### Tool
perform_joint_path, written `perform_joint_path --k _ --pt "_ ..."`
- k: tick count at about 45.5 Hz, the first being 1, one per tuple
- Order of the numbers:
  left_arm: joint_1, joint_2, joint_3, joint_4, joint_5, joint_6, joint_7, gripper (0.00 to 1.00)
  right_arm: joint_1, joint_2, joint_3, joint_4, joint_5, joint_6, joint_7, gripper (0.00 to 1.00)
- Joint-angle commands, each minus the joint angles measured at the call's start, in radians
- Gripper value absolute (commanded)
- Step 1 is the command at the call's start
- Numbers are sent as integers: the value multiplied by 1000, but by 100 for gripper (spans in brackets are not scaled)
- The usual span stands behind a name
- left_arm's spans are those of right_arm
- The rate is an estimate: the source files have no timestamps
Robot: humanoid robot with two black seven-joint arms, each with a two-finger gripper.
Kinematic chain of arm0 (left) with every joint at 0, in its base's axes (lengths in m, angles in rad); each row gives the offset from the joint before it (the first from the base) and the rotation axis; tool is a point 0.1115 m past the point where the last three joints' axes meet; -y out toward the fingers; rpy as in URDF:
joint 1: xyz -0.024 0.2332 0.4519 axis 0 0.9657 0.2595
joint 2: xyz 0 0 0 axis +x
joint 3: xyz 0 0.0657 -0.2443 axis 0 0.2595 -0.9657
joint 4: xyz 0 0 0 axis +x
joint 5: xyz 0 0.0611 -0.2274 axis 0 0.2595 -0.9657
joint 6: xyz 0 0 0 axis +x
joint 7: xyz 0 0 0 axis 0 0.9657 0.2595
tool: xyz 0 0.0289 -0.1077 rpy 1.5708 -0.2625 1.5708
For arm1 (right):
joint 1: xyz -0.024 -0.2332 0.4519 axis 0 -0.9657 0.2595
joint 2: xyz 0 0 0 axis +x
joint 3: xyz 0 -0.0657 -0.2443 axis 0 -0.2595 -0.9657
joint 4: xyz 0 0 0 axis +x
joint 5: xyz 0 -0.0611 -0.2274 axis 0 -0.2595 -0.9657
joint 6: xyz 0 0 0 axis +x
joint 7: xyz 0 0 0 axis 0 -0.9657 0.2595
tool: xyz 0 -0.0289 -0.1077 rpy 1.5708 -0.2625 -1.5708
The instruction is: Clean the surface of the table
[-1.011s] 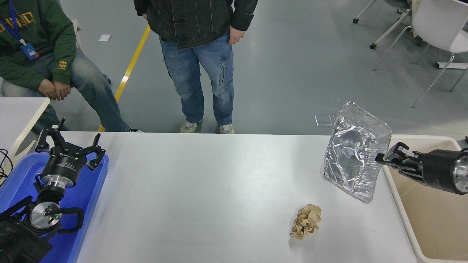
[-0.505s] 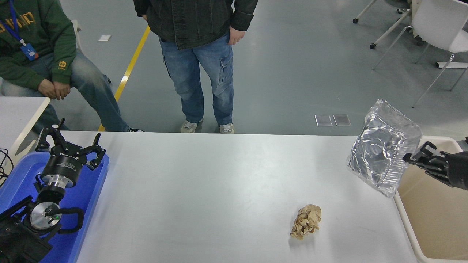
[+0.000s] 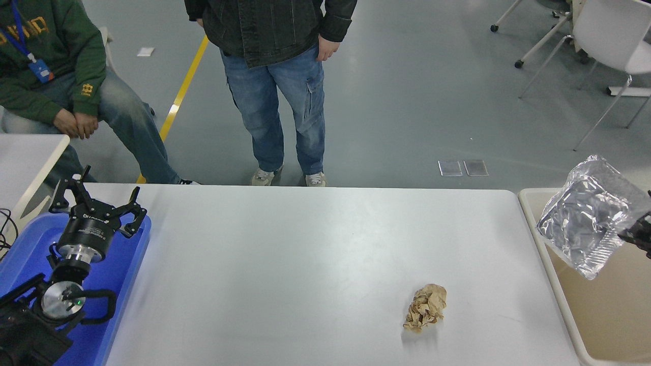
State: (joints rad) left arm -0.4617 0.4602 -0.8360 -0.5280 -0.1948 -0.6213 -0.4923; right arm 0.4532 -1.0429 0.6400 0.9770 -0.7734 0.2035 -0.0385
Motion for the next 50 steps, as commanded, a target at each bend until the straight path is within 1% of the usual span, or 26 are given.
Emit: perform_joint_path --k 1,14,27,41,46,47,50 --pt "0 0 0 -1 0 0 0 100 -8 63 0 -144 -3 -6 9 0" --pt "0 0 0 0 0 0 0 100 4 170 -36 -353 -9 -16 43 0" --pt "0 0 0 0 0 0 1 100 36 306 -123 -521 -7 -165 52 0" --pt "0 0 0 0 0 0 0 100 144 553 -217 -896 5 -259 95 0" --pt "0 0 0 0 0 0 0 100 156 587 -218 -920 5 -326 97 0" --pt "0 0 0 0 0 0 0 100 156 593 -218 -920 5 -366 97 0" --pt "0 0 0 0 0 0 1 100 162 604 -218 -922 5 -410 97 0"
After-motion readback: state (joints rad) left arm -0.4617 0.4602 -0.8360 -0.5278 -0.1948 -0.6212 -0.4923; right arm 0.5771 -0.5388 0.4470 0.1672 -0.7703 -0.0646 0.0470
